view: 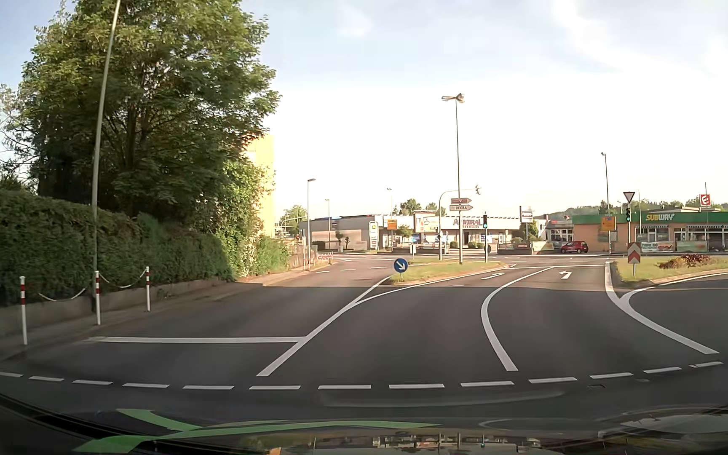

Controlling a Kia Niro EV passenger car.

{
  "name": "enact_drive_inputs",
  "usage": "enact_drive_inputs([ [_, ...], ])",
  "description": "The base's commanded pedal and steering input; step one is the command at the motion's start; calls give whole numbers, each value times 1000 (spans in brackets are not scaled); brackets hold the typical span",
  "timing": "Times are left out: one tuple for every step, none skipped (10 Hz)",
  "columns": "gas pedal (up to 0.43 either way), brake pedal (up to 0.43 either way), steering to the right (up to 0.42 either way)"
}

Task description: Follow the waypoints while adhering to traffic rules and regulations

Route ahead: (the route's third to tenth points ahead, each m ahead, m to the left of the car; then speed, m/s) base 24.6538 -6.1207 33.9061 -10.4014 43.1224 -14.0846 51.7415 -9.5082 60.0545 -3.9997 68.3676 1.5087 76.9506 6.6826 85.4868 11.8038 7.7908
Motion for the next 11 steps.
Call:
enact_drive_inputs([
  [0, 146, 21],
  [0, 146, 24],
  [0, 146, 29],
  [0, 146, 32],
  [0, 146, 36],
  [0, 146, 42],
  [0, 146, 49],
  [0, 146, 55],
  [0, 152, 61],
  [0, 152, 66],
  [0, 152, 70],
])
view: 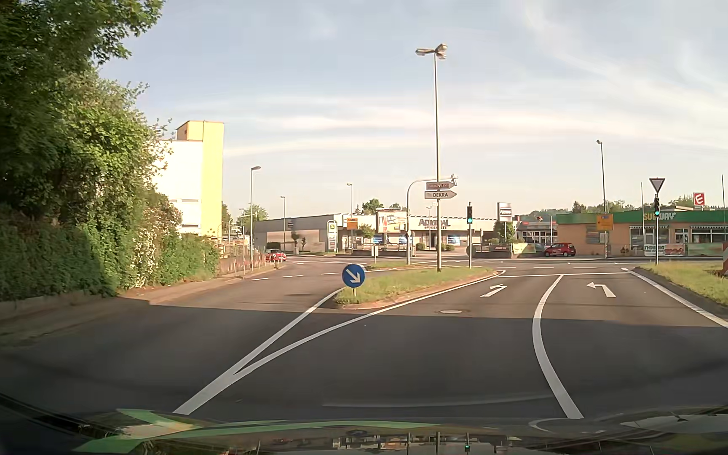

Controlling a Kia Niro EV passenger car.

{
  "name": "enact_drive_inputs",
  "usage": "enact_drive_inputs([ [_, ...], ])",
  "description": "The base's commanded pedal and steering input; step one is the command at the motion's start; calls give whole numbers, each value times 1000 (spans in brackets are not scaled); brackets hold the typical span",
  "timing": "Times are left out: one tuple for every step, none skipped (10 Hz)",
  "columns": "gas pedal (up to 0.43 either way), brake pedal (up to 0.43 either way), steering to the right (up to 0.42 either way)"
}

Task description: Follow the waypoints while adhering to traffic rules and regulations

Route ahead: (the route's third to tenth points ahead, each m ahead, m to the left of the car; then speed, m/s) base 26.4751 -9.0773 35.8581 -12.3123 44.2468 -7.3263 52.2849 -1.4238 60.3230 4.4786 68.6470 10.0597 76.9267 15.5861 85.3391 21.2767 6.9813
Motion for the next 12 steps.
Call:
enact_drive_inputs([
  [0, 152, 74],
  [0, 152, 77],
  [0, 152, 81],
  [0, 152, 85],
  [0, 152, 90],
  [0, 152, 95],
  [0, 152, 98],
  [0, 146, 103],
  [0, 134, 109],
  [0, 128, 115],
  [0, 128, 119],
  [0, 128, 119],
])
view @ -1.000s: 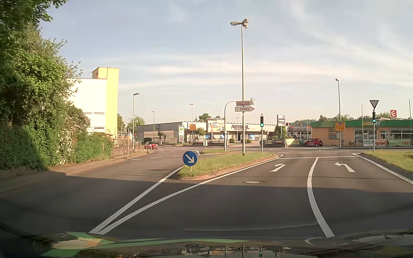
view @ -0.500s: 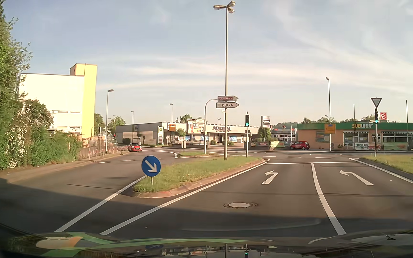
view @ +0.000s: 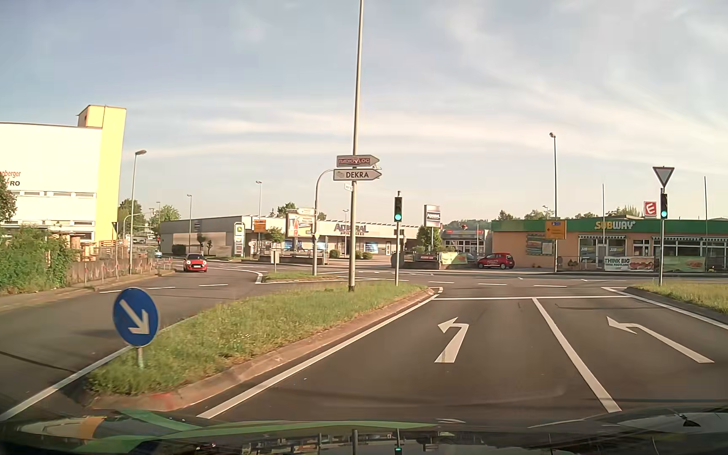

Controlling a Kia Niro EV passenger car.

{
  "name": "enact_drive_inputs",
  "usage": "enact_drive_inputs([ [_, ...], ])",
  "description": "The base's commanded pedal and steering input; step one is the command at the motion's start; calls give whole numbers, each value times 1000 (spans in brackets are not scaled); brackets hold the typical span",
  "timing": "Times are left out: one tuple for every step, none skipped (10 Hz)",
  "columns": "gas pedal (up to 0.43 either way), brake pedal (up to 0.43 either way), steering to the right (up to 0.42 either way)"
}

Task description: Follow the waypoints while adhering to traffic rules and regulations

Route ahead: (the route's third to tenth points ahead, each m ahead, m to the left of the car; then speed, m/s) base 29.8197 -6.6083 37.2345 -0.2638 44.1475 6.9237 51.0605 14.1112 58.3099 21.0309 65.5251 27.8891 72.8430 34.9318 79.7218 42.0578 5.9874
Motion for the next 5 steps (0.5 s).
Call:
enact_drive_inputs([
  [0, 134, 115],
  [0, 134, 106],
  [0, 140, 97],
  [0, 140, 92],
  [0, 140, 89],
])
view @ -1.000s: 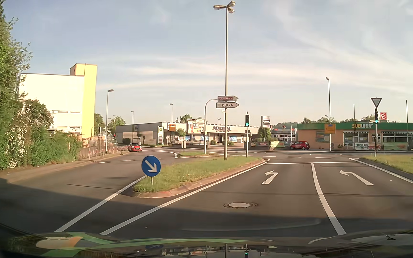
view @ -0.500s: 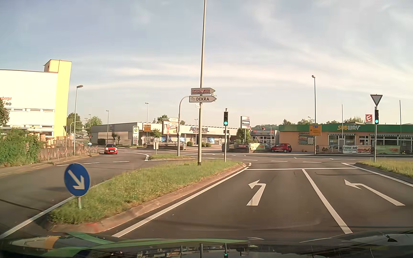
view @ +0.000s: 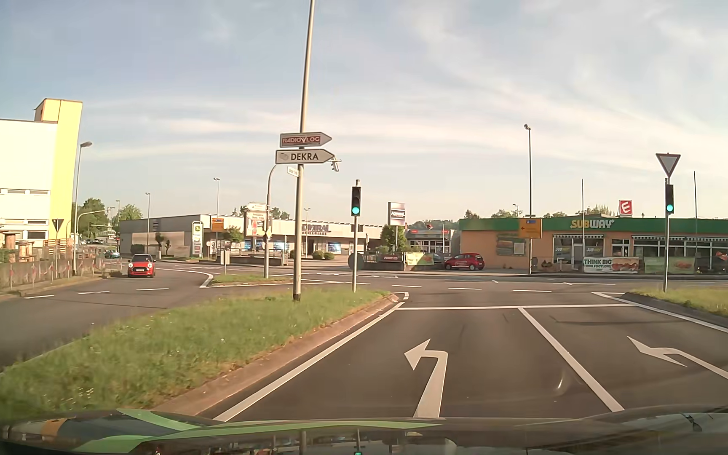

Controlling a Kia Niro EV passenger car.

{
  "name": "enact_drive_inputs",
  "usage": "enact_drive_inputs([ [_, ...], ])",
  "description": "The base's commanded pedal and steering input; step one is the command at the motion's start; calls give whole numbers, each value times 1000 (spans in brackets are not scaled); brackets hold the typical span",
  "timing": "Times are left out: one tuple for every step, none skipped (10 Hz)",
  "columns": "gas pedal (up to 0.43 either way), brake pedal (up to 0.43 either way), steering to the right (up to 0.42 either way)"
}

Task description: Follow the waypoints while adhering to traffic rules and regulations

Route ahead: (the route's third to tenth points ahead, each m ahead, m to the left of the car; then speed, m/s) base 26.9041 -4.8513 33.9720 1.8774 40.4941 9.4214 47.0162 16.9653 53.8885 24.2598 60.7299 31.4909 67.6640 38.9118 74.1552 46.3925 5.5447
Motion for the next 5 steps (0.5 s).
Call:
enact_drive_inputs([
  [0, 140, 86],
  [0, 146, 84],
  [0, 146, 83],
  [0, 152, 82],
  [0, 134, 81],
])
